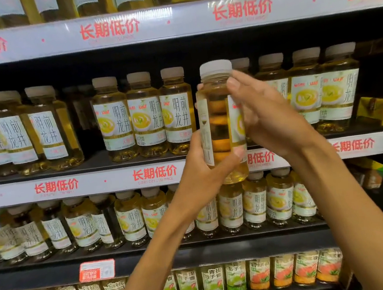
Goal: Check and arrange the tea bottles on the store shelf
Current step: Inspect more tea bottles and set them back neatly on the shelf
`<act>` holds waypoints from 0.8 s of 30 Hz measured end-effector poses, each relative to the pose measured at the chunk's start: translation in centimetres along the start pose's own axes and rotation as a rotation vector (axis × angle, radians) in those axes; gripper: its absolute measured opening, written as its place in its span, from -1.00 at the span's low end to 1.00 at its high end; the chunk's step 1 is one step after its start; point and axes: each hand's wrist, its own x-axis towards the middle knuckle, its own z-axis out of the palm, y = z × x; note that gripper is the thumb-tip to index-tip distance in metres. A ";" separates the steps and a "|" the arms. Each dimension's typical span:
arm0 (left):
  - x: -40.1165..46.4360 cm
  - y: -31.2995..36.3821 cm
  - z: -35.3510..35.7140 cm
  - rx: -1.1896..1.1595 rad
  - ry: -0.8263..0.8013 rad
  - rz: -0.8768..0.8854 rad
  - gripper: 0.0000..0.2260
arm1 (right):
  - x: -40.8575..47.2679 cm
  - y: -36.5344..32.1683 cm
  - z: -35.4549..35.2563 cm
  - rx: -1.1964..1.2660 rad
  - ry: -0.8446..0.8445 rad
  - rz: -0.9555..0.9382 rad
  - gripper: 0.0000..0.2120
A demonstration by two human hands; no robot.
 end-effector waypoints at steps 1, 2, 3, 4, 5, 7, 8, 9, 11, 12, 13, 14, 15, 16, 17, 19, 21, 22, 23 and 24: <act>0.2 0.1 0.0 -0.020 -0.005 -0.014 -0.50 | 0.1 0.0 0.0 0.011 0.022 -0.016 -0.64; 0.4 0.2 0.0 -0.035 0.003 -0.019 -0.47 | 0.3 0.0 -0.1 0.015 0.052 -0.042 -0.63; 0.6 0.2 0.1 -0.039 0.027 -0.012 -0.43 | 0.4 -0.1 0.0 0.009 0.082 -0.073 -0.61; 0.8 0.1 0.0 -0.025 0.065 0.012 -0.42 | 0.5 -0.2 0.1 -0.014 0.118 -0.107 -0.60; 1.0 -0.1 0.0 0.007 0.111 0.045 -0.42 | 0.6 -0.2 0.1 -0.058 0.163 -0.139 -0.59; 1.1 -0.6 -0.1 0.125 0.200 0.099 -0.41 | 1.0 0.0 0.3 -0.172 0.267 -0.190 -0.54; 1.1 -0.9 0.0 0.212 0.229 0.120 -0.40 | 1.2 0.1 0.5 -0.213 0.308 -0.208 -0.52; 1.1 -1.2 0.2 0.303 0.250 0.140 -0.39 | 1.3 0.4 0.6 -0.237 0.339 -0.220 -0.51; 1.2 -1.8 0.6 0.449 0.300 0.176 -0.37 | 1.6 1.1 0.9 -0.251 0.385 -0.228 -0.52; 1.3 -2.0 0.9 0.497 0.334 0.192 -0.37 | 1.7 1.5 1.0 -0.253 0.403 -0.226 -0.52; 1.4 -2.2 1.1 0.527 0.369 0.203 -0.37 | 1.8 2.0 1.0 -0.260 0.417 -0.223 -0.52; 1.5 -2.3 1.4 0.542 0.400 0.208 -0.37 | 2.0 2.4 1.1 -0.275 0.428 -0.220 -0.52; 1.5 -2.5 1.5 0.538 0.424 0.207 -0.37 | 2.1 2.7 1.1 -0.296 0.436 -0.220 -0.51; 1.5 -2.6 1.7 0.521 0.443 0.204 -0.35 | 2.3 3.0 1.0 -0.324 0.438 -0.219 -0.49; 1.5 -2.7 1.7 0.502 0.461 0.202 -0.34 | 2.5 3.2 1.0 -0.355 0.435 -0.216 -0.47; 1.4 -2.8 1.9 0.505 0.486 0.212 -0.35 | 2.9 3.5 0.8 -0.416 0.434 -0.210 -0.40; 1.3 -3.1 2.1 0.552 0.508 0.235 -0.40 | 2.8 3.7 0.4 -0.466 0.439 -0.235 -0.38; 1.2 -3.2 2.2 0.577 0.520 0.246 -0.41 | 2.6 3.9 0.2 -0.486 0.438 -0.257 -0.40; 1.2 -3.3 2.2 0.602 0.532 0.257 -0.43 | 2.4 4.1 -0.1 -0.515 0.432 -0.276 -0.44; 1.3 -3.4 2.2 0.630 0.543 0.266 -0.44 | 2.2 4.3 -0.3 -0.557 0.420 -0.289 -0.48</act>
